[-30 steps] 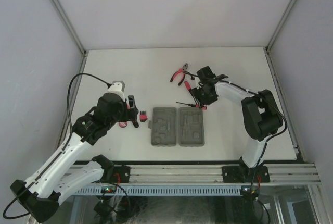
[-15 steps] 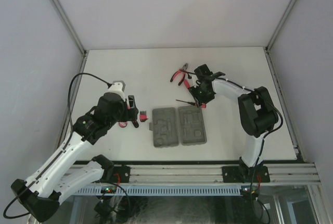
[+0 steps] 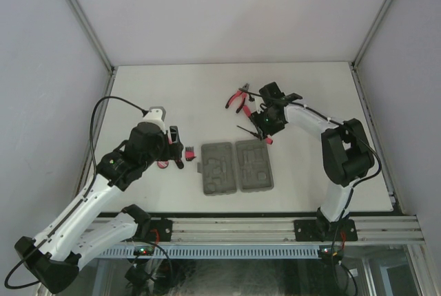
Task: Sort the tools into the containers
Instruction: Pick up the screwdriver from the center of the board.
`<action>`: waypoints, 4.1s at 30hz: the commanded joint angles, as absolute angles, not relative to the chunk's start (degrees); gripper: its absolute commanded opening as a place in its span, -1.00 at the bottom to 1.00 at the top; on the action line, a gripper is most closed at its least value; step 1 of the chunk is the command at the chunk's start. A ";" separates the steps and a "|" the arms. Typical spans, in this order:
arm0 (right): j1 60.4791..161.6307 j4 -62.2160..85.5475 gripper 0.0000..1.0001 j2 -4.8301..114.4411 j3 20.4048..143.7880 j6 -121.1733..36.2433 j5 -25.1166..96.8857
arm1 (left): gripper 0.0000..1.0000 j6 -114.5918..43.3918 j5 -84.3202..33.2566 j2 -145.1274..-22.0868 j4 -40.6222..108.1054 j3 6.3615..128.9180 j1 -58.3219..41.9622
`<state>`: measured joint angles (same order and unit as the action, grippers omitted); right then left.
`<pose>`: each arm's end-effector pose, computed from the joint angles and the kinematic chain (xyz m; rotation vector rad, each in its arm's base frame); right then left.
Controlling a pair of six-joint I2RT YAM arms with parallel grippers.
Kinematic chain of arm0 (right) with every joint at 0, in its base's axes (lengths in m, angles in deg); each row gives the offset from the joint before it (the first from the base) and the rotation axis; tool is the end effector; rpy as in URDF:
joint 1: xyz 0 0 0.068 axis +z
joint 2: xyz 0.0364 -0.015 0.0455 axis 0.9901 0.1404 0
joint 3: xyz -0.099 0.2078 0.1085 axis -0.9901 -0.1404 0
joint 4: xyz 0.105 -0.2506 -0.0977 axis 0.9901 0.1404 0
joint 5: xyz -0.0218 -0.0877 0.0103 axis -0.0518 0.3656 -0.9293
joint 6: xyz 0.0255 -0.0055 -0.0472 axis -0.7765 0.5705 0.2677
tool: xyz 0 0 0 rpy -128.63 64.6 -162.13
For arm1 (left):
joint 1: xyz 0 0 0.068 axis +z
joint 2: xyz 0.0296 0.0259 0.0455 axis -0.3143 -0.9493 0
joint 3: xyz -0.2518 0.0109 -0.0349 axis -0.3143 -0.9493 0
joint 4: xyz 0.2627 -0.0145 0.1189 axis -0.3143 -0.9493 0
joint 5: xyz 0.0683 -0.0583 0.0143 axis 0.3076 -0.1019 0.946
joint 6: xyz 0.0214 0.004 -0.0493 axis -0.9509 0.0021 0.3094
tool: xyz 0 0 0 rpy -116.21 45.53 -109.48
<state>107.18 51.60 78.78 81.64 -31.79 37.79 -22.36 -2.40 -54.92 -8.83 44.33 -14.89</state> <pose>0.3492 0.1686 0.1625 -0.7312 2.7188 0.2288 0.1795 -0.1066 0.2948 0.0225 2.2266 -0.2683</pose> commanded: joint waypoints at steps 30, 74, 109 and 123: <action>110.24 52.42 -0.28 92.29 95.94 -30.09 40.19 | 0.54 -23.62 -1.21 -54.24 -9.23 43.90 -14.11; 110.55 52.77 -0.68 83.90 92.80 -27.86 44.70 | 0.54 -23.45 -0.95 -54.25 -9.41 43.78 -14.11; 100.00 30.98 -0.79 39.82 44.77 -65.55 40.93 | 0.59 -13.21 -6.40 -52.89 -2.80 38.38 -18.08; 110.57 34.96 -0.82 23.85 42.07 -72.83 42.97 | 0.54 -9.13 -2.77 -54.42 8.01 34.77 -32.71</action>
<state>106.92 34.84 28.33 41.71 -69.08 41.35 -11.19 -4.47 -54.61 1.14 36.22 -30.17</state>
